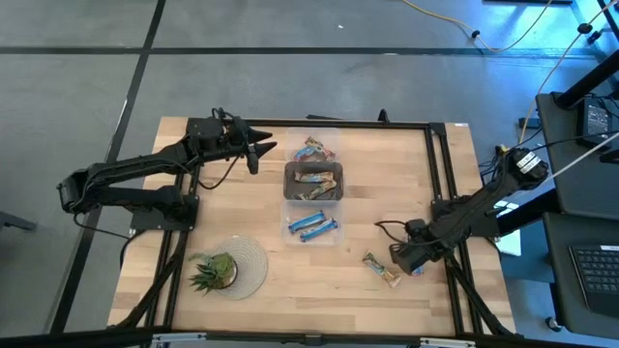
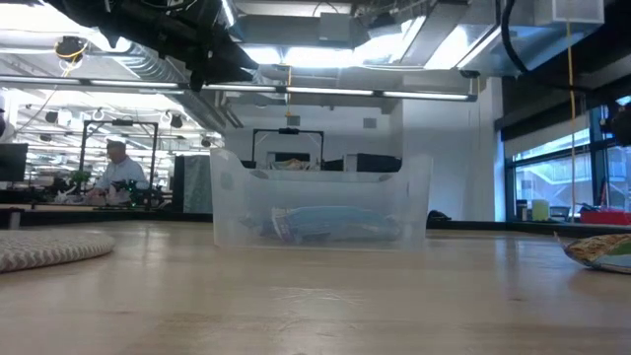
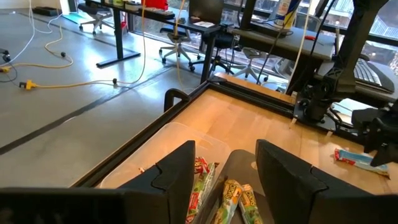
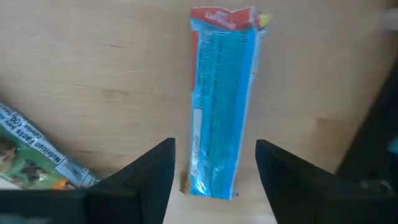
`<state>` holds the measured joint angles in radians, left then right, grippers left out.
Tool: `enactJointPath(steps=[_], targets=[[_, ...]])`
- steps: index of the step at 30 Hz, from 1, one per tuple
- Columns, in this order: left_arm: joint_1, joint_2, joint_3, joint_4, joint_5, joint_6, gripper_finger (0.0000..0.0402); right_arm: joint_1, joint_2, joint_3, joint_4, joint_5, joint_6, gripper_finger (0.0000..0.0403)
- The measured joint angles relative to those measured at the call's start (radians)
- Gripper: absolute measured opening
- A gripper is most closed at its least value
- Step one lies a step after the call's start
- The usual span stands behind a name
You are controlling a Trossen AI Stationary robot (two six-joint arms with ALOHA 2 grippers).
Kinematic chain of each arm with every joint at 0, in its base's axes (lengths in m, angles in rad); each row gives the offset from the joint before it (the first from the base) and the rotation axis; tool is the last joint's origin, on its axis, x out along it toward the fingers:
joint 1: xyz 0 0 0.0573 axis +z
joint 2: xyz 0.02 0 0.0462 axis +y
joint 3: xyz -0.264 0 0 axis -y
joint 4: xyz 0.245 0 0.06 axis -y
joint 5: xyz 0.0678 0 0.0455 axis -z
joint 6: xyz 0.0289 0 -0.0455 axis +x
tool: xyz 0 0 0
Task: Pick and place Granola Bars by type
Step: Put the red granola bar into the top transparent bin
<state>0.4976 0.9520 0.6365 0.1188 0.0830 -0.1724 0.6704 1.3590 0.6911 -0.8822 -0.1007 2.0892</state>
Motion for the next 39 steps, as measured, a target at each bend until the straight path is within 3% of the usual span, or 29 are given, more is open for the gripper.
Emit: enactJointPath(steps=[15,29,34,39], targets=[[0.000,0.000,0.000,-0.007,-0.003,0.002,0.0163,-0.001,0.034,-0.118,0.149,0.005,-0.030,0.0223],[0.000,0.000,0.000,-0.011,-0.004,0.002,0.0163,-0.001,0.035,-0.117,0.146,0.007,-0.055,0.0105],[0.000,0.000,0.000,-0.011,-0.004,-0.001,0.0164,0.000,0.039,-0.086,0.134,0.041,-0.103,0.0097],[0.000,0.000,0.000,-0.011,-0.004,-0.006,0.0161,-0.018,0.039,-0.032,0.133,0.170,-0.125,0.0096]])
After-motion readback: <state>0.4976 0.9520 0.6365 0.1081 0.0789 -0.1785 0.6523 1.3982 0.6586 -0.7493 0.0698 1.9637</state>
